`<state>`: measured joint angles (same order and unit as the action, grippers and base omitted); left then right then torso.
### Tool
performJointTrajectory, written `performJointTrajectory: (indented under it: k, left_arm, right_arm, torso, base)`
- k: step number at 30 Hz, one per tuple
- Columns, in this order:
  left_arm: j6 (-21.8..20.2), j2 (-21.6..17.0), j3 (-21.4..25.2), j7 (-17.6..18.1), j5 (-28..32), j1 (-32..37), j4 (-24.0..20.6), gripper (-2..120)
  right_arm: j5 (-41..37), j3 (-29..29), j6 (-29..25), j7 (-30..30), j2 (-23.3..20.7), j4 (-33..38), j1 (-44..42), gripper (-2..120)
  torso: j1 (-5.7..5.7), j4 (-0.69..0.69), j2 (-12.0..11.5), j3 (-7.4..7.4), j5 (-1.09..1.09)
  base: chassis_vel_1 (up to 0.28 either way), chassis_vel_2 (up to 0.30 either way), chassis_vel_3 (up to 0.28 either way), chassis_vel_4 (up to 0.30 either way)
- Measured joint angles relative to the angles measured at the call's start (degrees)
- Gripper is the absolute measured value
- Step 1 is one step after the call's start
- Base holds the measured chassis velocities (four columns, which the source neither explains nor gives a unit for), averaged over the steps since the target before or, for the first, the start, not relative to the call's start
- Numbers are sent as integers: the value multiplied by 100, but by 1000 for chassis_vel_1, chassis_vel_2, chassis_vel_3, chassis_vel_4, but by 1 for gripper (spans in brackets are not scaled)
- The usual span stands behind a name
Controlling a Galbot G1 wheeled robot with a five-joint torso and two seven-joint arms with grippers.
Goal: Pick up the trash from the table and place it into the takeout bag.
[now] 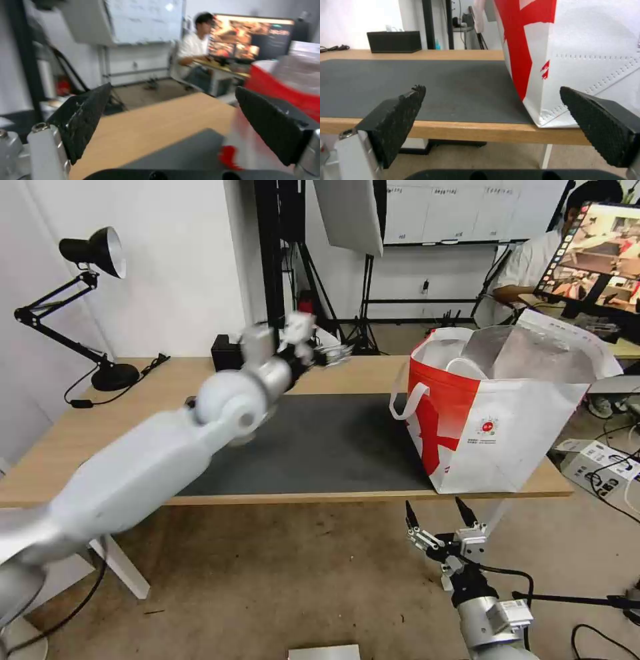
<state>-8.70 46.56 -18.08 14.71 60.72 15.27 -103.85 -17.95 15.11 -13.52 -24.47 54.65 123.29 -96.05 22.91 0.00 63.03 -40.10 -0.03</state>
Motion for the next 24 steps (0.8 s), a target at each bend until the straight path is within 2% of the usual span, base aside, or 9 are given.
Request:
performJointTrajectory:
  k: [3,5,6,7,9,13,19,23,24]
  left_arm:
    - [183,-154,268,-12,-280,374,-84,100]
    - [565,-394,836,-20,-747,1201,-276,100]
    - [659,-497,1132,-20,-892,1561,-363,100]
    - [659,-497,1132,-20,-892,1561,-363,100]
    - [825,-711,1690,48,-1078,2220,-498,100]
    - [1098,-849,2024,148,-1132,2612,-495,100]
    - [1245,-745,2506,339,-1348,3249,-530,100]
    - [1307,-543,3049,435,-1595,4054,-702,100]
    - [1312,-434,3320,435,-1678,4421,-777,100]
  right_arm:
    - [0,0,0,-1,0,0,0,100]
    - [0,0,0,0,-1,0,0,100]
    - [0,0,0,1,-1,0,0,100]
    - [0,0,0,1,-1,0,0,100]
    - [0,0,0,0,-1,0,0,100]
    - [0,0,0,0,0,0,0,100]
    - [0,0,0,1,0,0,0,100]
    - [0,0,0,0,0,0,0,100]
    - [0,0,0,0,0,0,0,100]
  torso:
    - [0,0,0,0,0]
    - [0,-2,0,0,-1]
    - [0,-2,0,0,-1]
    - [0,-2,0,0,-1]
    - [-1,4,0,1,1]
    - [0,-1,0,1,3]
    - [0,-2,0,0,4]
    - [0,-2,0,0,3]
    - [0,-1,0,0,3]
  base:
    - [0,0,0,0]
    - [0,0,0,0]
    - [0,0,0,0]
    - [0,0,0,0]
    - [0,0,0,0]
    - [0,0,0,0]
    - [0,0,0,0]
    - [0,0,0,0]
    - [0,0,0,0]
